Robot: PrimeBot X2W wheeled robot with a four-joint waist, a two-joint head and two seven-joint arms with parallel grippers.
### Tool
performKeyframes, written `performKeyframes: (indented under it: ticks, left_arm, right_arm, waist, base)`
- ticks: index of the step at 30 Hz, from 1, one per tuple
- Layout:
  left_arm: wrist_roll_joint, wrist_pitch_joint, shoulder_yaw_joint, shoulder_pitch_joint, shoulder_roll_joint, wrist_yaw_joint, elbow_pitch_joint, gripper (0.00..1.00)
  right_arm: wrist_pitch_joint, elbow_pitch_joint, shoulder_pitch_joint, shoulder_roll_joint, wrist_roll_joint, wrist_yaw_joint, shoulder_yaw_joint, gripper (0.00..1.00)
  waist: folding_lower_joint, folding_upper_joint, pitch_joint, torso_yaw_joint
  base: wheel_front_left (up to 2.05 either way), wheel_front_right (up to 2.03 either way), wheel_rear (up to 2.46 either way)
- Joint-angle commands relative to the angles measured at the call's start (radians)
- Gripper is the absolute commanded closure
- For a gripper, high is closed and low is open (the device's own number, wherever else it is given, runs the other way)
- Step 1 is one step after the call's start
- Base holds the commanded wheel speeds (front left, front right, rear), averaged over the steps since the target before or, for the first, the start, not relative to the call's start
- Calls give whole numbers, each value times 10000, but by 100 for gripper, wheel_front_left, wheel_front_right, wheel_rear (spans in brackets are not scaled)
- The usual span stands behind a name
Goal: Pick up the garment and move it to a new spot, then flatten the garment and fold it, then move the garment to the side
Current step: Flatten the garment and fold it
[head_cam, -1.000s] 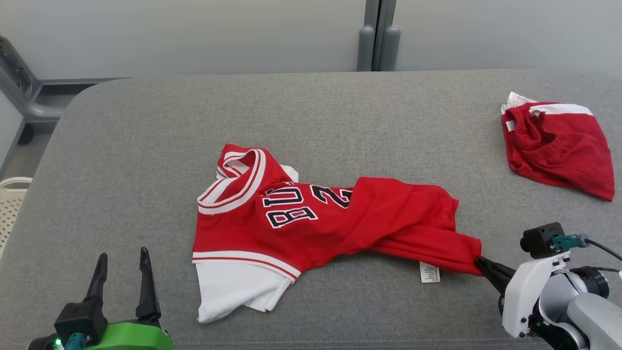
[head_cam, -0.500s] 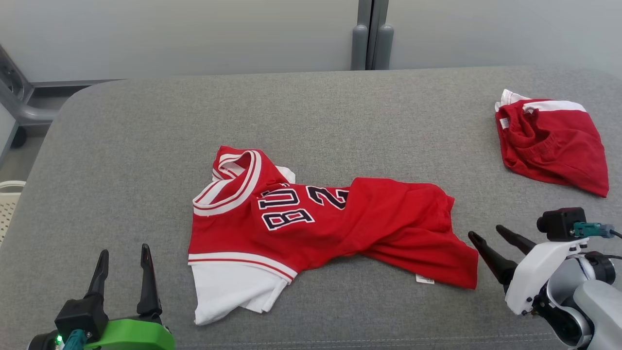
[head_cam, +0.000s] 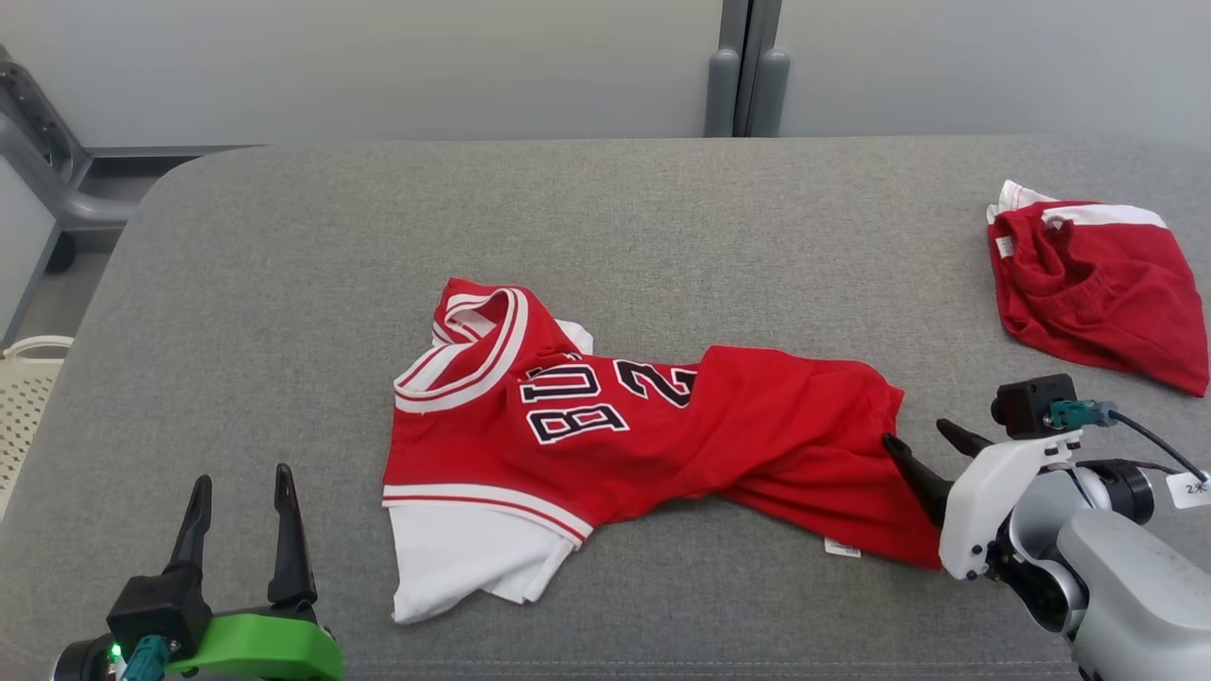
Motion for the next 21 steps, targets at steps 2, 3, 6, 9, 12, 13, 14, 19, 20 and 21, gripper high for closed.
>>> performKeyframes:
  ticks: [2,3,6,9,12,13,14,19,20,21]
  left_arm:
    - [18,-19,-16,-77,12,36,-17,0]
    - [25,-19,-30,-113,13,22,-9,0]
    - [38,-19,-81,-236,12,-13,19,0]
    - [67,-19,-90,-247,13,-28,49,0]
    - [90,-19,-60,-225,13,-33,70,0]
    - [92,-19,-48,-223,13,-37,76,0]
    - [95,-19,-38,-221,13,-46,89,0]
    - [88,-19,-7,-194,13,-52,143,0]
    - [74,-19,-2,-183,13,-52,146,0]
    - [61,-19,-3,-177,13,-52,151,0]
  right_arm:
    - [-12,442,-317,160,125,-6,181,0]
    - [-31,642,-415,189,164,-6,253,0]
    - [-116,1208,-708,316,285,-6,518,0]
    - [-185,1665,-926,425,450,-5,849,8]
    - [-358,2006,-1115,549,678,-6,1135,56]
    - [-402,2079,-1157,600,768,-6,1225,63]
    - [-432,2157,-1196,610,850,-6,1340,84]
    - [-628,2396,-1428,581,1204,-6,1841,100]
    - [-711,2404,-1501,542,1259,-6,1931,100]
    - [-786,2386,-1581,508,1350,-6,2007,100]
  waist:
    - [0,0,44,99]
    - [0,0,67,143]
    - [0,0,141,280]
    - [0,0,198,423]
    - [0,0,212,533]
    - [0,0,211,559]
    - [0,0,205,584]
    - [0,0,158,623]
    - [0,0,150,615]
    - [0,0,148,605]
  base:
    - [0,0,0]
    - [0,0,0]
    - [0,0,0]
    - [0,0,0]
    - [0,0,0]
    - [0,0,0]
    - [0,0,0]
    - [0,0,0]
    - [0,0,0]
    - [0,0,0]
